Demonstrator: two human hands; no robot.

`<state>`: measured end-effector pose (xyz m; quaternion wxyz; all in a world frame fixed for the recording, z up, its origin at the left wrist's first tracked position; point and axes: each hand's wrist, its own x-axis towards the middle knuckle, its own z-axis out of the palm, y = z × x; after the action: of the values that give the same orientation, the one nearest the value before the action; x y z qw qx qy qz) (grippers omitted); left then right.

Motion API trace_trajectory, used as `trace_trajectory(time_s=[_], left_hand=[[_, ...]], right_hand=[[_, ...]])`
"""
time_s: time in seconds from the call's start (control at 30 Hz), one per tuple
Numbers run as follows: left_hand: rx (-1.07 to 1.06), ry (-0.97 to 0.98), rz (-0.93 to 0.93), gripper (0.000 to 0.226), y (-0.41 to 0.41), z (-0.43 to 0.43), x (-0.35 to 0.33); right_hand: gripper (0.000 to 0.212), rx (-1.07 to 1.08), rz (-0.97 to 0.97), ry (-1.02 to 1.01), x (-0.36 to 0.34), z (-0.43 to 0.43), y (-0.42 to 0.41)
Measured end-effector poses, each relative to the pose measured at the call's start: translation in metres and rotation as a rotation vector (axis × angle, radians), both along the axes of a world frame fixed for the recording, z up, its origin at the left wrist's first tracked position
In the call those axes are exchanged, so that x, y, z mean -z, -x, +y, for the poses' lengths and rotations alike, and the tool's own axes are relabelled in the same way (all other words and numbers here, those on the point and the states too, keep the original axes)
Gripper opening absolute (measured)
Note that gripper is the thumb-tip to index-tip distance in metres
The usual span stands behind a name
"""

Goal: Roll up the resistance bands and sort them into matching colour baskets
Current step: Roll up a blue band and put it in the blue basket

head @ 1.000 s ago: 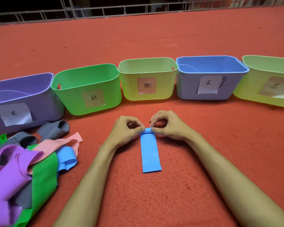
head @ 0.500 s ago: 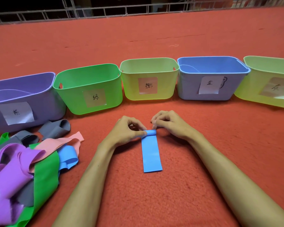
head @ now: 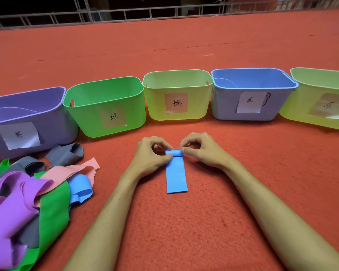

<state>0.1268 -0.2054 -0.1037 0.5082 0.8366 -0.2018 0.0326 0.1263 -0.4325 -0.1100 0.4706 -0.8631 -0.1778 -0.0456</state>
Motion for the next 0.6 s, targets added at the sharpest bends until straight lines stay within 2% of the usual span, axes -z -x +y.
trace_trajectory(time_s=[0.2,0.37,0.6], left_hand=[[0.037,-0.013,0.038,0.024,-0.0031,0.0026,0.0005],[0.037,0.013,0.08,0.011,-0.0058,0.0048,-0.0007],[0.039,-0.029,0.114,0.013,-0.0058,0.0061,-0.0016]], right_hand=[[0.007,-0.004,-0.024,0.025,-0.0032,0.0022,0.0034],[0.008,-0.015,-0.042,0.032,-0.0039,0.0015,0.0044],[0.011,-0.009,-0.014,-0.001,-0.003,0.0009,0.0042]])
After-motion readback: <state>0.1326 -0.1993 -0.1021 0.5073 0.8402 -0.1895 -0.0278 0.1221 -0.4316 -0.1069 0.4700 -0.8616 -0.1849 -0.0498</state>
